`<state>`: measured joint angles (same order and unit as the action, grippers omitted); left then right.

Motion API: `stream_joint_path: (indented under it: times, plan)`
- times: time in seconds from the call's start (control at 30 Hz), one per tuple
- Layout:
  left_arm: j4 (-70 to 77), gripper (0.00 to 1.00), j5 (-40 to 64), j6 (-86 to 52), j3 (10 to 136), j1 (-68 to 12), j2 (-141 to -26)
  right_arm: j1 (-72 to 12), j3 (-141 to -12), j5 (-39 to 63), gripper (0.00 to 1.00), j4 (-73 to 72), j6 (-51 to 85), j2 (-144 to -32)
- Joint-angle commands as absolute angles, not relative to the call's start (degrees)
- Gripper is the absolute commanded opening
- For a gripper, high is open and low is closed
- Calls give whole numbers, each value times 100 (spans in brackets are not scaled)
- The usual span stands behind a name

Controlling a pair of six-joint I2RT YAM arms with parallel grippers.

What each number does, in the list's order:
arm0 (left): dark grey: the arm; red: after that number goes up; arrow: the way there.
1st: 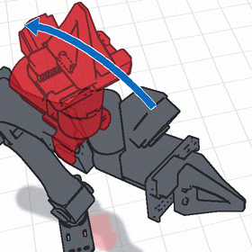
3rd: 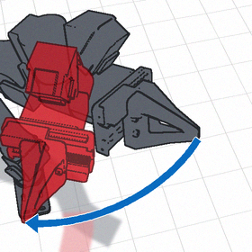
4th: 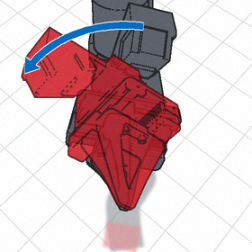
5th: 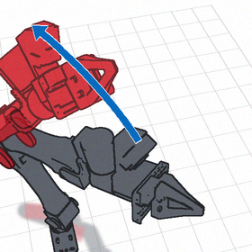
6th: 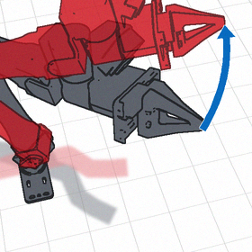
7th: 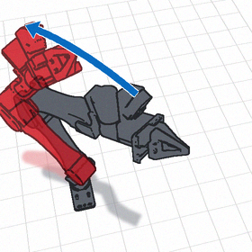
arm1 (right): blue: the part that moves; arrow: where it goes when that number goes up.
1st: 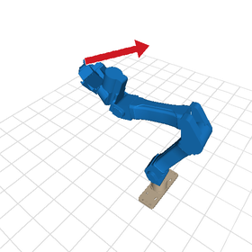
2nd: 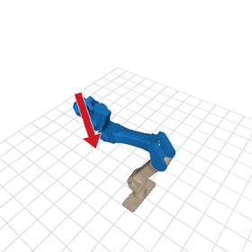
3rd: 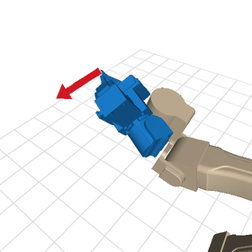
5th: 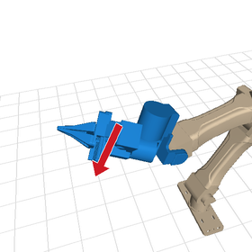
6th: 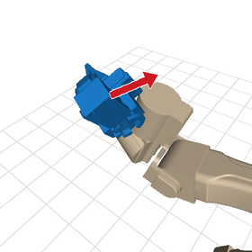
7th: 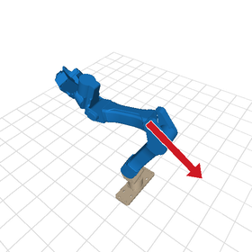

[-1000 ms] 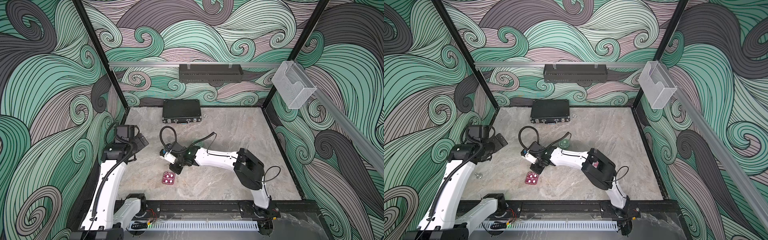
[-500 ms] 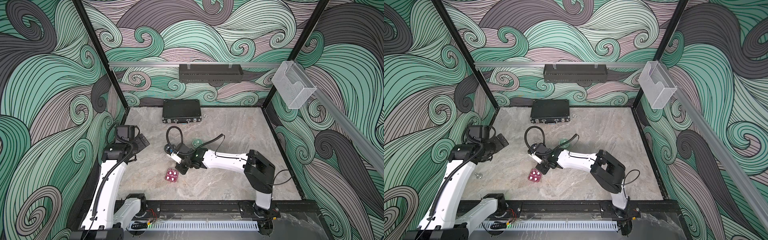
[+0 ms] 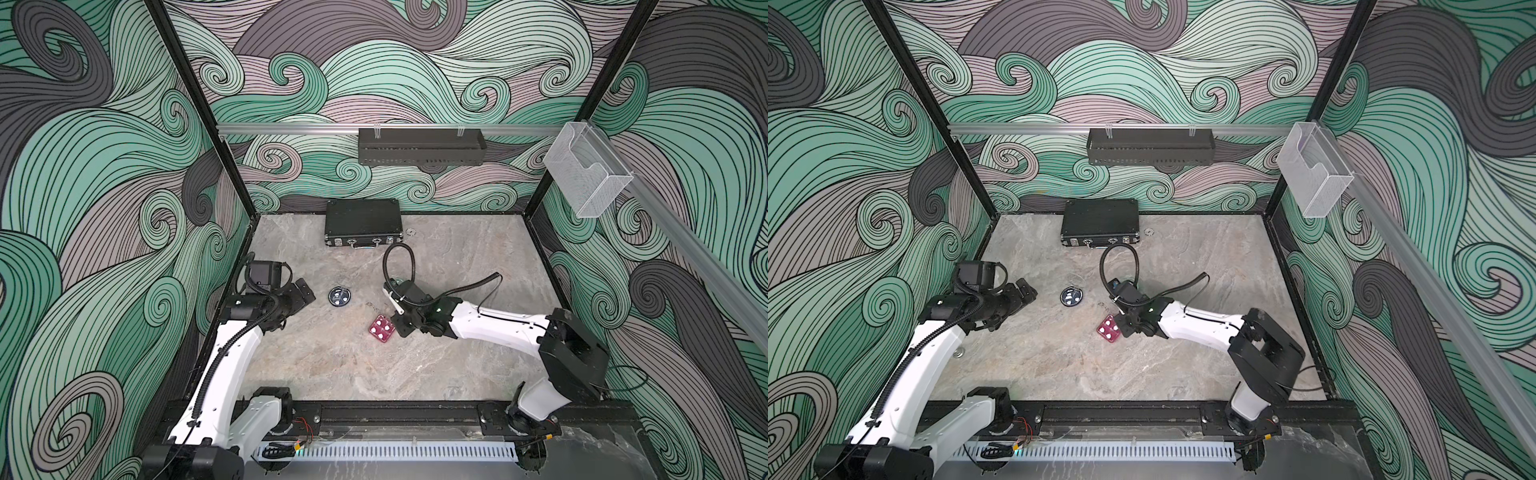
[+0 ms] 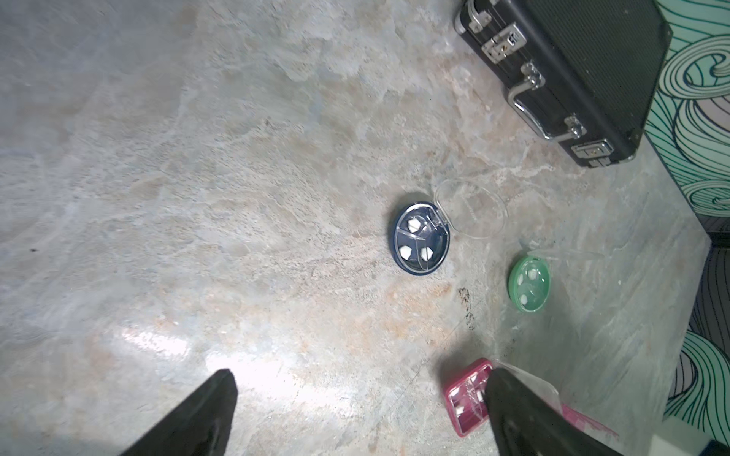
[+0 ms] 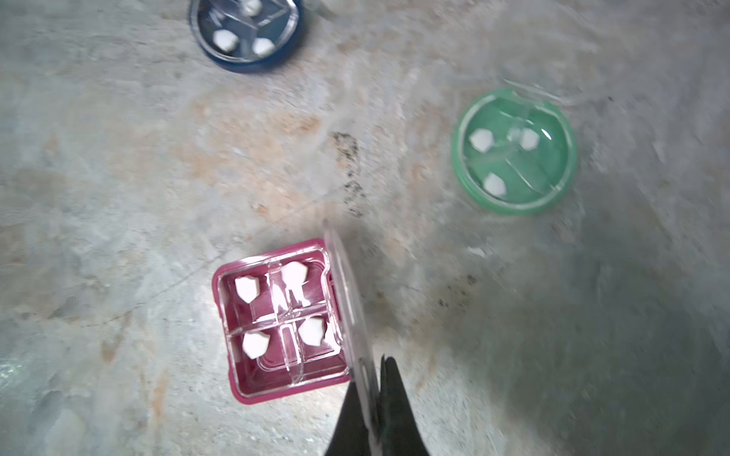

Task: Close pillboxes
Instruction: Move the pillbox to the center of the board.

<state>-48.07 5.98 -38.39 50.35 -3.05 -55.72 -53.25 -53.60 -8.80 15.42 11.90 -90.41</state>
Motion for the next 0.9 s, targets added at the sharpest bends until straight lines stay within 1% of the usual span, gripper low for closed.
stream_joint_path:
  times: [0.0, 0.13, 0.27, 0.37, 0.4, 0.43, 0.5, 0.57, 0.63, 0.67, 0.77, 0.83, 0.87]
  plan:
    - [-4318, 97, 920, -4018, 4878, -712, -5646, -5205, -5010, -1374, 0, 1411, 1675, -8618]
    - [-3911, 92, 916, -4210, 4593, -1576, -5900, -5133, -4693, -1541, 0, 1407, 2020, -8438]
    - [-3567, 81, 1151, -4406, 4447, -2277, -6449, -5124, -4582, -1607, 0, 1391, 2312, -8413]
    - [-3493, 79, 1237, -4447, 4506, -2746, -6960, -5132, -4468, -1596, 0, 1272, 2494, -8398]
    - [-3417, 78, 1267, -4455, 4524, -2899, -7114, -5128, -4446, -1595, 6, 1257, 2551, -8401]
    - [-3361, 77, 1309, -4476, 4533, -3006, -7222, -5126, -4430, -1582, 10, 1242, 2583, -8398]
    - [-3159, 76, 1438, -4516, 4526, -3262, -7481, -5133, -4412, -1482, 13, 1197, 2624, -8400]
    - [-3013, 72, 1542, -4531, 4559, -3461, -7726, -5128, -4412, -1437, 21, 1196, 2667, -8378]
    - [-2964, 69, 1620, -4494, 4647, -3604, -7976, -5124, -4412, -1404, 26, 1212, 2695, -8308]
    - [-2953, 67, 1668, -4470, 4695, -3652, -8101, -5126, -4427, -1402, 30, 1249, 2694, -8243]
    - [-2874, 56, 1768, -4391, 4821, -3741, -8552, -5115, -4460, -1367, 42, 1351, 2626, -8016]
    - [-2762, 49, 1864, -4368, 4873, -3769, -8784, -5061, -4506, -1220, 47, 1438, 2571, -7884]
    - [-2682, 40, 1932, -4368, 4893, -3777, -8894, -5000, -4525, -1071, 48, 1449, 2546, -7835]
